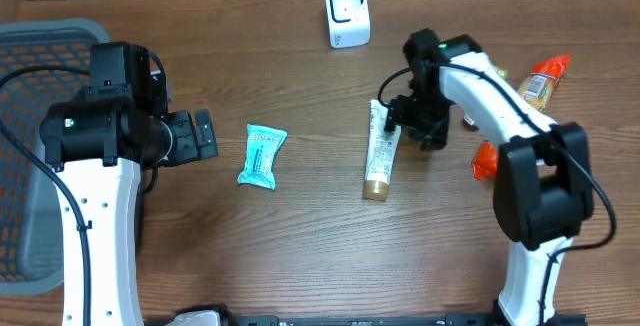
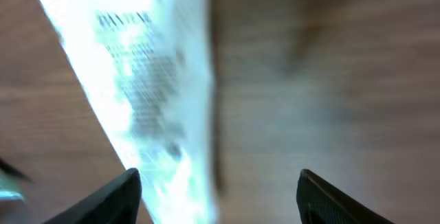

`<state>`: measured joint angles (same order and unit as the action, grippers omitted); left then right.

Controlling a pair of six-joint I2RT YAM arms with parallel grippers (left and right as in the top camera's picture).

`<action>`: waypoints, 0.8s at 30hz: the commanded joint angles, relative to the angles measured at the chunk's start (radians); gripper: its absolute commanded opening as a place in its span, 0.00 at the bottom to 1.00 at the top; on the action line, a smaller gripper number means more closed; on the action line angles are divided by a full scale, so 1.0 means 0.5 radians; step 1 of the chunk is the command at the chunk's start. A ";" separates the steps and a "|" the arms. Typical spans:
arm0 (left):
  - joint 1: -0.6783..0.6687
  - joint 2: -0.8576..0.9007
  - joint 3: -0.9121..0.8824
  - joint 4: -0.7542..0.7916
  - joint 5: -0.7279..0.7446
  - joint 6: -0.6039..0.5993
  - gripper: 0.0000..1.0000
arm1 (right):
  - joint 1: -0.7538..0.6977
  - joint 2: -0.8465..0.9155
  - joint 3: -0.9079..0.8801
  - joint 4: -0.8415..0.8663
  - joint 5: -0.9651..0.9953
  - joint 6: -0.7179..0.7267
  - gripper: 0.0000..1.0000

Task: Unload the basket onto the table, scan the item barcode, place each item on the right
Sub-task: 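Lower the right gripper and grasp the white tube, lift it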

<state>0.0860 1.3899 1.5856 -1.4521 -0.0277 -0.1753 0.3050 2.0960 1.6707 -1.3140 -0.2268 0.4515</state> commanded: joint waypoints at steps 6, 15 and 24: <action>0.011 0.005 0.026 -0.005 -0.011 0.044 1.00 | 0.097 -0.078 -0.093 -0.107 0.192 -0.134 0.72; 0.011 0.005 0.026 -0.005 -0.011 0.044 1.00 | 0.282 -0.078 -0.253 -0.182 0.475 -0.058 0.73; 0.011 0.005 0.026 -0.005 -0.011 0.044 0.99 | 0.505 -0.078 -0.253 0.034 0.173 -0.205 0.73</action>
<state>0.0860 1.3899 1.5856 -1.4517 -0.0277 -0.1753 0.5007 2.0804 1.5471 -1.3258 -0.0559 0.3946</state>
